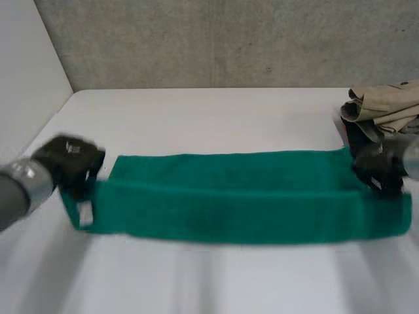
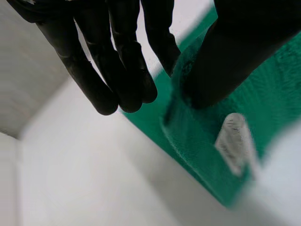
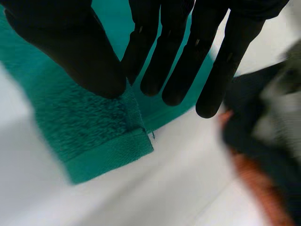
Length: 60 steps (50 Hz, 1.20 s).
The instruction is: Fold the laundry.
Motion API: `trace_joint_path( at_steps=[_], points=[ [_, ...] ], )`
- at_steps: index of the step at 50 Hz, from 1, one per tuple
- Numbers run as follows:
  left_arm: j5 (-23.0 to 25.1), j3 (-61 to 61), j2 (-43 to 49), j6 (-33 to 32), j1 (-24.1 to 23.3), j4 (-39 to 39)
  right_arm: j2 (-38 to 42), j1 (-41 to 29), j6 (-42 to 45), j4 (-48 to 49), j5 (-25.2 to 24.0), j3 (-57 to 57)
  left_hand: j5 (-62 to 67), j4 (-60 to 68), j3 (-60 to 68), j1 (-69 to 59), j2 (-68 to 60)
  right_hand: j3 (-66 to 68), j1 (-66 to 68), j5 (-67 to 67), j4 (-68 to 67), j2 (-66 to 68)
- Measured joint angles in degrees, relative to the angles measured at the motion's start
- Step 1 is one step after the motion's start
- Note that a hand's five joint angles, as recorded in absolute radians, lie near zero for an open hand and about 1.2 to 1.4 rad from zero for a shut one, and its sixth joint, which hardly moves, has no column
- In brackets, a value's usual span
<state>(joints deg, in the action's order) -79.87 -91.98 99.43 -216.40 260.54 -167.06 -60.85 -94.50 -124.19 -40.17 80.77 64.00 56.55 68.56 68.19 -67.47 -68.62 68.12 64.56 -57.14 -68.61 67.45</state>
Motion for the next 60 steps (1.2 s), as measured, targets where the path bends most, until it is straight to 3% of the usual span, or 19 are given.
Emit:
trace_joint_path(
  at_steps=[5,13,16,21,30,41,47,50,53,56,60],
  points=[
    [-2.4,11.7,6.1,3.8,-2.1,-12.8,2.3,-2.3,-6.5,11.9,2.7,-10.3,0.0,0.0,0.0,0.0,0.0,0.0,0.0,0.0,0.0,0.0],
    [-7.7,34.3,12.0,14.4,-2.5,-32.6,-0.7,-4.2,-18.5,43.5,6.9,-19.6,0.0,0.0,0.0,0.0,0.0,0.0,0.0,-0.6,0.0,0.0],
    [-8.7,37.5,12.5,17.9,-2.3,-35.6,-2.9,-4.8,-20.9,52.0,6.6,-17.7,0.0,0.0,0.0,0.0,0.0,0.0,0.0,-0.9,0.0,0.0],
    [-9.4,37.8,12.7,20.8,-1.8,-36.0,-4.8,-5.5,-22.0,56.4,5.3,-14.5,0.0,0.0,0.0,0.0,0.0,0.0,0.0,-1.1,0.0,0.0],
    [-9.1,25.9,12.5,21.5,-0.8,-34.8,-2.9,-6.1,-21.5,49.8,2.3,-8.1,0.0,0.0,0.0,0.0,0.0,0.0,0.0,-1.1,0.0,0.0],
    [-3.2,1.7,11.2,17.1,-0.4,-32.2,3.4,-5.0,-16.6,33.9,-0.1,5.6,0.0,0.0,0.0,0.0,-0.1,0.0,0.0,-1.1,0.0,0.0],
    [-2.3,-10.1,5.4,9.7,0.5,-20.2,0.4,-2.5,-8.3,17.5,0.8,14.1,0.0,0.0,0.0,0.0,-0.1,0.0,0.0,-1.2,0.0,0.0],
    [-2.9,-15.6,-0.3,2.1,1.2,-8.4,-4.7,0.3,-0.4,4.4,1.6,19.8,0.0,0.0,0.0,0.0,-0.1,0.0,0.0,-1.2,0.0,0.0],
    [-3.3,-18.4,-4.6,-3.7,2.0,0.4,-8.4,2.4,5.6,-1.8,1.3,23.0,0.0,0.0,0.0,0.0,-0.1,0.0,0.0,-1.2,0.0,0.0],
    [-3.4,-19.7,-8.0,-8.3,2.7,6.8,-11.3,4.1,10.7,-4.3,0.5,25.0,0.0,0.0,0.0,0.0,-0.1,0.0,0.0,-1.2,0.0,0.0],
    [-2.5,-18.5,-8.7,-10.1,2.3,7.9,-11.2,4.1,11.2,-0.5,-0.3,24.3,0.0,0.0,0.0,0.0,-0.1,0.0,0.0,-1.2,0.0,0.0]
  ],
)
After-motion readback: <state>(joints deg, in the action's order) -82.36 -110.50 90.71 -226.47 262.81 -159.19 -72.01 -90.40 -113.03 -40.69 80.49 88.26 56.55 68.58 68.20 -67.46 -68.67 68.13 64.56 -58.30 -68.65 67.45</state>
